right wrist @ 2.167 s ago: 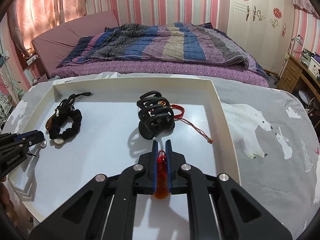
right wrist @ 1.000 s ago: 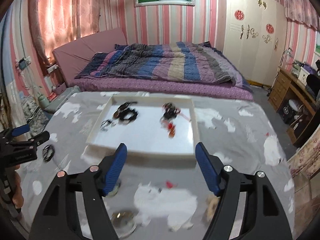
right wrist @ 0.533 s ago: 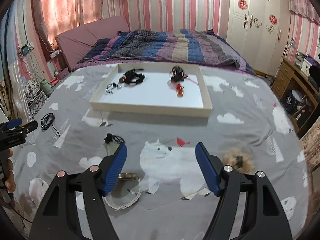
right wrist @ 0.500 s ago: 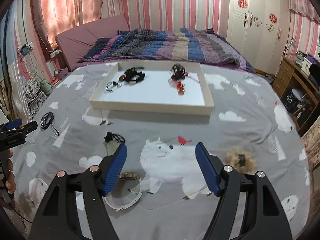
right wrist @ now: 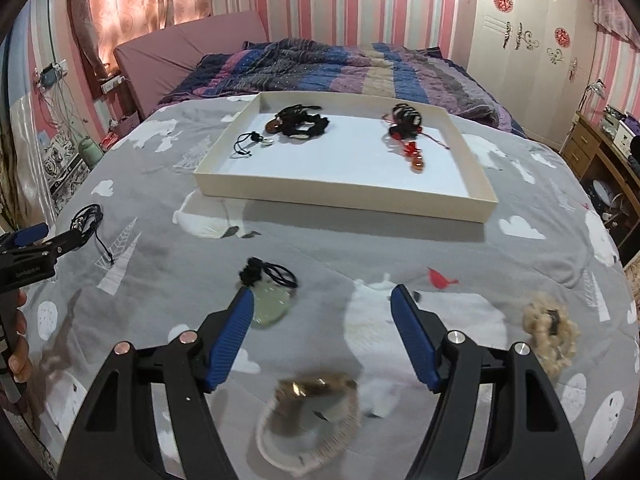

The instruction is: Organize jewelry

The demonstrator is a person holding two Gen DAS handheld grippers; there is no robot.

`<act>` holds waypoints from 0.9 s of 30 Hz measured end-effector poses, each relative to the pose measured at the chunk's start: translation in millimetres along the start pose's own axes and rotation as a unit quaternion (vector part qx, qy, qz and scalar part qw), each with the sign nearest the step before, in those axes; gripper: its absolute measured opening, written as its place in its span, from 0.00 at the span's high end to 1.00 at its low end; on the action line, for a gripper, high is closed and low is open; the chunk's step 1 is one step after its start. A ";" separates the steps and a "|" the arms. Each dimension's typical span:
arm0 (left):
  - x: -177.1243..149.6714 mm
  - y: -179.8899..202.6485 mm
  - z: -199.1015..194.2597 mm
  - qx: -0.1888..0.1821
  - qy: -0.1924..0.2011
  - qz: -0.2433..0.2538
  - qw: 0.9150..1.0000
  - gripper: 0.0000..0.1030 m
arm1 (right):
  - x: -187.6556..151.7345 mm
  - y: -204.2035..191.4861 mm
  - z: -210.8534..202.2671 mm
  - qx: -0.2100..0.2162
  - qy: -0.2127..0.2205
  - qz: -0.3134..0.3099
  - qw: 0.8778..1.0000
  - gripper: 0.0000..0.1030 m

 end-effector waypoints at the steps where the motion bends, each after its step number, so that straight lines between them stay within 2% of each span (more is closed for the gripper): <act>1: 0.7 -1.3 2.9 -0.004 -0.002 -0.002 1.000 0.03 | 0.9 -2.4 2.7 0.000 -0.002 -0.001 1.000 0.31; 15: 8.0 -5.4 26.9 0.015 0.008 0.019 1.000 0.04 | 1.7 -28.8 38.8 0.011 -0.030 -0.025 0.999 0.31; 17: 10.2 -5.6 31.3 0.018 0.005 0.022 1.000 0.07 | 4.4 -32.3 42.6 0.010 -0.033 -0.029 0.999 0.31; 19: 10.6 -4.2 39.5 0.014 -0.006 0.025 1.000 0.17 | 6.0 -35.8 46.3 0.010 -0.036 -0.032 0.999 0.31; 21: 9.9 -3.6 46.1 0.016 -0.015 0.028 0.999 0.21 | 6.6 -38.6 50.4 0.006 -0.041 -0.038 0.998 0.31; 25: 13.4 -4.7 49.7 0.013 -0.016 0.028 0.999 0.22 | 6.9 -43.7 56.7 0.003 -0.047 -0.047 0.998 0.31; 26: 14.6 -5.5 50.1 0.011 -0.015 0.027 0.999 0.25 | 7.3 -44.5 58.1 0.002 -0.048 -0.048 0.998 0.31; 27: 15.1 -6.5 50.6 0.011 -0.016 0.025 0.999 0.31 | 7.2 -44.2 59.1 0.002 -0.048 -0.049 0.998 0.31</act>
Point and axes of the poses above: each gripper's, at about its wrist camera, not at the fingertips, and z roughly the way its jaws point, y to its right, x to its top, the point moved 7 cm from there along z, roughly the way its jaws point, and after that the axes turned 3 degrees about -z, right-handed, at the moved point
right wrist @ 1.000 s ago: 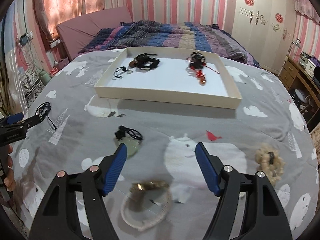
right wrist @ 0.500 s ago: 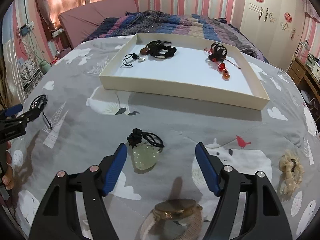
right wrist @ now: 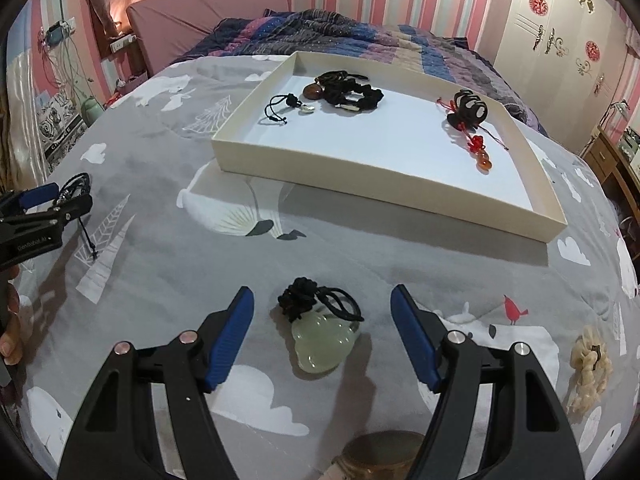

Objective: Organize jewelry
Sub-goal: 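Close the left tool on the black braided bracelet while the right tool closes on the jade pendant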

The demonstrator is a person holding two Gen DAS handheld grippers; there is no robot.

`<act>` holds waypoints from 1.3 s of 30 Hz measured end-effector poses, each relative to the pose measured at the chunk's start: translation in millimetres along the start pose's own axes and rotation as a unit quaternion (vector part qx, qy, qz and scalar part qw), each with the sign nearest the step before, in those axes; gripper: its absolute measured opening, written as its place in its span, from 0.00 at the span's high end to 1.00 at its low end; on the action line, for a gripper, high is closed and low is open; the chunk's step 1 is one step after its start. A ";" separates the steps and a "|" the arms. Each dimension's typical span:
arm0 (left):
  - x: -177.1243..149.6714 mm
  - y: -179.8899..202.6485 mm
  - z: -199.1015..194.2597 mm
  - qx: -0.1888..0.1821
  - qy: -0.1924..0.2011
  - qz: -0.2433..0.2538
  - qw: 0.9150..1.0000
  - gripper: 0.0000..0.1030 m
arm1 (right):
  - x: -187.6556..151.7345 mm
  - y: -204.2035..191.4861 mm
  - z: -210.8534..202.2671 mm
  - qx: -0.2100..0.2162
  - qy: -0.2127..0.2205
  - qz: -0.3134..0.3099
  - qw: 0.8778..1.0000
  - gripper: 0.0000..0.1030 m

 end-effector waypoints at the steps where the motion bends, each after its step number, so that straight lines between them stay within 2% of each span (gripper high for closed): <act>1: 0.7 -1.3 0.3 0.000 -0.001 -0.002 1.000 0.34 | 0.4 0.2 1.9 -0.002 -0.002 -0.001 1.000 0.32; 2: 1.0 -2.0 -0.2 -0.006 -0.001 -0.006 1.000 0.37 | 0.1 0.9 4.2 -0.005 -0.005 -0.001 1.000 0.33; 3: 0.1 -1.8 0.8 -0.016 -0.008 -0.009 1.000 0.46 | -0.4 1.1 5.6 -0.005 -0.006 -0.002 1.000 0.38; 4: -1.0 -1.2 2.7 -0.021 -0.014 -0.011 1.000 0.61 | -1.2 1.5 7.5 -0.006 -0.009 -0.002 1.000 0.42; 6: -6.2 0.7 10.6 -0.040 -0.037 -0.015 0.998 0.77 | -3.4 2.3 11.3 0.002 -0.016 0.001 1.000 0.53; 8: -5.8 1.9 10.6 -0.034 -0.031 -0.011 0.999 0.78 | -5.0 1.6 14.4 0.015 -0.019 0.003 1.000 0.56; 10: -5.7 4.6 10.9 -0.036 -0.032 -0.008 0.999 0.83 | -4.5 1.4 14.5 0.023 -0.017 0.004 1.000 0.60; 13: -5.7 7.6 10.6 -0.037 -0.033 -0.004 0.999 0.90 | -3.8 0.6 15.0 0.041 -0.017 0.005 0.999 0.71; 14: -5.6 8.3 10.4 -0.037 -0.034 -0.004 0.999 0.91 | -3.3 1.1 14.7 0.046 -0.017 0.006 0.999 0.76; 18: -4.3 7.1 5.2 -0.045 -0.031 -0.009 0.998 0.92 | -2.2 7.0 12.3 0.062 -0.012 0.017 0.998 0.81; 28: 13.9 27.4 -34.0 -0.069 0.005 -0.009 0.998 0.92 | 7.4 31.4 -3.6 0.071 0.016 0.042 0.996 0.82; 33: 25.9 54.8 -60.2 -0.087 0.025 0.004 0.996 0.92 | 11.8 47.7 -14.5 0.070 0.030 0.050 0.996 0.82; 39: 44.4 94.7 -74.2 -0.101 0.033 0.016 0.994 0.92 | 26.5 78.5 -31.0 0.060 0.054 0.064 0.995 0.82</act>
Point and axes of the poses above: each gripper's, at about its wrist camera, not at the fingertips, and z roughly the way its jaws point, y to its right, x to its top, the point moved 7 cm from there along z, roughly the way its jaws point, and after that the axes turned 3 degrees about -z, right-handed, at the moved point
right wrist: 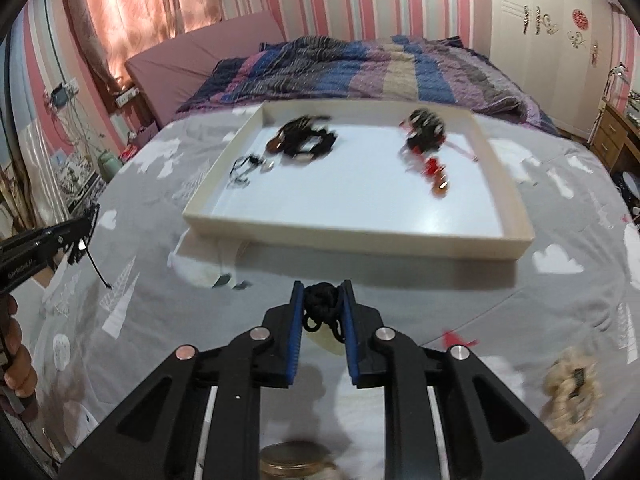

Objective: Organize jewelry
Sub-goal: 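Carry the braided bracelet with the left tool while the right tool carries the jade pendant into the tray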

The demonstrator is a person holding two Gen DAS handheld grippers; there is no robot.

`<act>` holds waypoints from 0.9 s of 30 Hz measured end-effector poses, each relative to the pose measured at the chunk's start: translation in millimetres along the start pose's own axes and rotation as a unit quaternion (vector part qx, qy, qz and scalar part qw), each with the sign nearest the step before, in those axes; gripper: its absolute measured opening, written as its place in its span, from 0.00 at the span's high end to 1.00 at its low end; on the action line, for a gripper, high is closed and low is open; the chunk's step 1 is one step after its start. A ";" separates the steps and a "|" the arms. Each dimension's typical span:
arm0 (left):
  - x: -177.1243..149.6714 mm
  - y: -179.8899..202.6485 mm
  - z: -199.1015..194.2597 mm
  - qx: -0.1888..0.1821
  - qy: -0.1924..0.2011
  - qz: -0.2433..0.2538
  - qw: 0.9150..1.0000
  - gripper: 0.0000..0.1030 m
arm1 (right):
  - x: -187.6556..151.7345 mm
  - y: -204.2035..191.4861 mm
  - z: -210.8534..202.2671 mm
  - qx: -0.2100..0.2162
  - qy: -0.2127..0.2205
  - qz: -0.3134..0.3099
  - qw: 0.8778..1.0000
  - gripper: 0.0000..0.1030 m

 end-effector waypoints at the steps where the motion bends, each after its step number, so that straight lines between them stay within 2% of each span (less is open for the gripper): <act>1: 5.4 7.9 0.1 0.000 0.003 0.001 1.000 0.92 | 3.2 3.2 -2.9 -0.002 0.004 0.001 1.000 0.82; 4: 19.2 27.2 2.5 -0.009 0.005 -0.002 1.000 0.92 | 17.8 16.8 -13.5 -0.014 0.019 0.003 1.000 0.82; 12: 47.4 71.5 35.9 0.005 -0.010 0.002 1.000 0.92 | 58.1 53.1 -18.5 -0.045 0.045 0.001 0.998 0.82; 20: 76.7 105.5 97.9 0.013 -0.034 0.004 0.999 0.92 | 91.6 91.1 32.4 -0.067 0.027 -0.002 0.997 0.82; 27: 79.4 116.5 146.6 0.020 -0.065 0.006 0.998 0.92 | 88.5 118.6 84.1 -0.069 -0.014 0.015 0.997 0.82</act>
Point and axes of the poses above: each gripper's, at about its wrist camera, not at the fingertips, and z roughly the way its jaws point, y to its right, x to its top, the point moved 7 cm from there along z, roughly the way its jaws point, and after that the axes turned 3 degrees about -z, right-handed, at the moved point
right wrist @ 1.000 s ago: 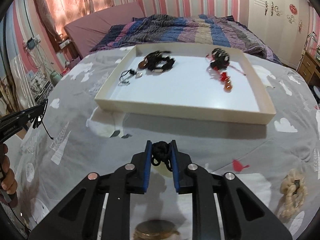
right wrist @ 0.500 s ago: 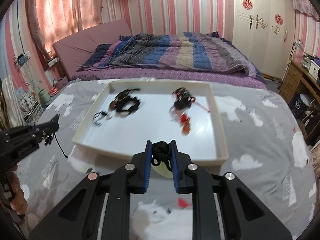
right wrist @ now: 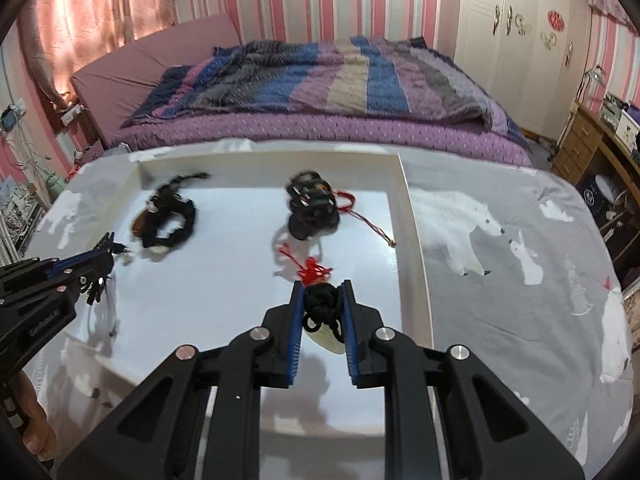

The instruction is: Organize jewelry

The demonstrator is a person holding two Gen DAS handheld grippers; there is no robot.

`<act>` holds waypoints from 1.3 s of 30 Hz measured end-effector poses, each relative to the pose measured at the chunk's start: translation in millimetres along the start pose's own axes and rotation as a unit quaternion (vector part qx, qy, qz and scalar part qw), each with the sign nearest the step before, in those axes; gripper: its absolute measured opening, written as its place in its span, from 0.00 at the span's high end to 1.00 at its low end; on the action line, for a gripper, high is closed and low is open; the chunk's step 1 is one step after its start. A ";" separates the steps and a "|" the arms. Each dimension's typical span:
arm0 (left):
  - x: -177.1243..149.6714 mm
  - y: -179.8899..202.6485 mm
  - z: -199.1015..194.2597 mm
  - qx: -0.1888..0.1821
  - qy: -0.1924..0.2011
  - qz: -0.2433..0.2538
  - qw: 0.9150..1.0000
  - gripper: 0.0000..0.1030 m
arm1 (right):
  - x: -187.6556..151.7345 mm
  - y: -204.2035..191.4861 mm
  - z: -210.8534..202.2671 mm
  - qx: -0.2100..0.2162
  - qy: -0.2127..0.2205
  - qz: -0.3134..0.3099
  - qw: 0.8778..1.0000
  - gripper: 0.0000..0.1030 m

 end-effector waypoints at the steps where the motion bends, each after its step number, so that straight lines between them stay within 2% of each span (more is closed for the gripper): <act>1: -0.4 0.5 6.4 0.001 -0.005 -0.001 1.000 0.92 | -1.4 2.0 4.9 -0.002 -0.005 0.000 1.000 0.82; 4: -0.9 1.4 18.6 0.003 -0.012 -0.001 1.000 0.92 | -3.8 9.4 14.7 -0.011 -0.008 0.001 1.000 0.82; 8: -2.5 1.5 26.6 0.013 -0.014 0.003 1.000 0.89 | -2.4 12.8 19.9 -0.001 -0.012 0.011 1.000 0.79; 9: -2.9 1.5 27.0 0.014 -0.015 0.003 1.000 0.82 | -3.2 13.1 22.3 -0.004 -0.017 0.009 1.000 0.75; 10: -4.0 0.9 26.3 0.017 -0.015 0.003 1.000 0.70 | -4.0 13.2 23.6 -0.006 -0.019 0.008 1.000 0.69; 11: -4.4 0.0 24.2 0.020 -0.012 0.001 1.000 0.64 | -5.2 13.7 24.0 -0.008 -0.020 0.009 1.000 0.59; 12: -4.5 -0.7 20.8 0.022 -0.008 0.000 1.000 0.55 | -6.0 14.8 22.2 -0.008 -0.017 0.012 1.000 0.54; 14: -5.6 -1.3 10.2 0.023 0.000 0.000 1.000 0.52 | -6.1 17.3 14.8 -0.009 -0.011 0.016 1.000 0.52; 17: -9.4 0.6 -11.0 0.021 0.007 0.001 1.000 0.51 | -6.4 21.9 -7.5 -0.002 0.004 0.024 1.000 0.52; 19: -14.7 0.5 -29.4 0.019 0.012 0.000 1.000 0.46 | -8.6 24.6 -27.5 -0.002 0.012 0.024 1.000 0.52; 28: -53.0 5.4 -123.6 0.009 0.040 0.004 0.999 0.38 | -36.8 37.1 -136.5 -0.019 0.034 0.028 0.999 0.52; 34: -99.2 12.7 -170.6 -0.005 0.051 0.018 0.999 0.31 | -80.7 44.7 -198.3 -0.048 0.035 0.022 0.998 0.48; 39: -145.7 25.5 -179.7 -0.016 0.048 0.038 0.998 0.28 | -122.0 58.9 -204.9 -0.056 0.021 0.036 0.998 0.48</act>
Point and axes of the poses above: each gripper's, at about its wrist camera, not at the fingertips, and z roughly the way its jaws point, y to its right, x to its top, the point moved 7 cm from there along z, roughly the way its jaws point, and after that the axes turned 3 degrees about -z, right-handed, at the moved point
